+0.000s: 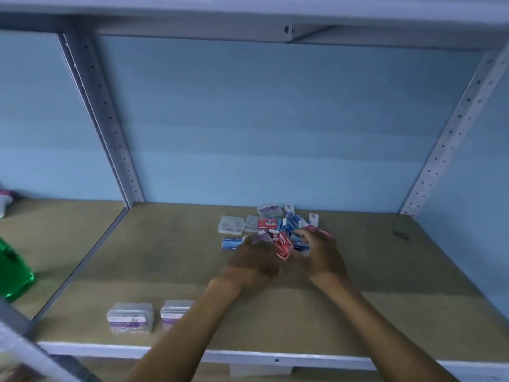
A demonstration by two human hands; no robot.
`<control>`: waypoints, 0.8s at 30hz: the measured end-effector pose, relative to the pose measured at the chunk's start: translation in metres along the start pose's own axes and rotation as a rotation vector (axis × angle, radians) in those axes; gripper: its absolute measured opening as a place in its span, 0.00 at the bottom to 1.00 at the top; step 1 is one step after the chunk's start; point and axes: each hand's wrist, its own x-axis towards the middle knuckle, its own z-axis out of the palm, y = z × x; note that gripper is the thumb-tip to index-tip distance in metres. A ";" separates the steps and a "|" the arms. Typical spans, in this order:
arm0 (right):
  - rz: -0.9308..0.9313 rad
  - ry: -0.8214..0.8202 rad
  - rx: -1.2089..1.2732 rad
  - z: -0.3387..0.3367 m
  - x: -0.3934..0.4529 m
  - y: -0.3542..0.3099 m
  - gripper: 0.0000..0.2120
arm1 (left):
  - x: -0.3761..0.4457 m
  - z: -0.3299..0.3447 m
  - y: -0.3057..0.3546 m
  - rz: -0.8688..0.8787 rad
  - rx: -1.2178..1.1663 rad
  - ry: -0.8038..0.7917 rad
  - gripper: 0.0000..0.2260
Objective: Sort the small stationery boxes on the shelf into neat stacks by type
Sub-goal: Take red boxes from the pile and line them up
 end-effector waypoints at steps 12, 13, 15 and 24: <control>0.178 -0.060 0.110 0.012 0.007 0.008 0.09 | 0.005 0.029 -0.012 0.015 0.104 0.030 0.22; 0.186 -0.058 0.116 0.011 0.006 0.011 0.09 | 0.007 0.031 -0.013 0.007 0.097 0.032 0.23; 0.193 -0.052 0.138 0.005 0.002 0.019 0.07 | 0.008 0.036 -0.016 0.001 0.088 0.051 0.25; 0.190 -0.107 0.223 -0.027 -0.027 0.050 0.01 | 0.034 0.037 -0.021 -0.084 0.074 0.120 0.26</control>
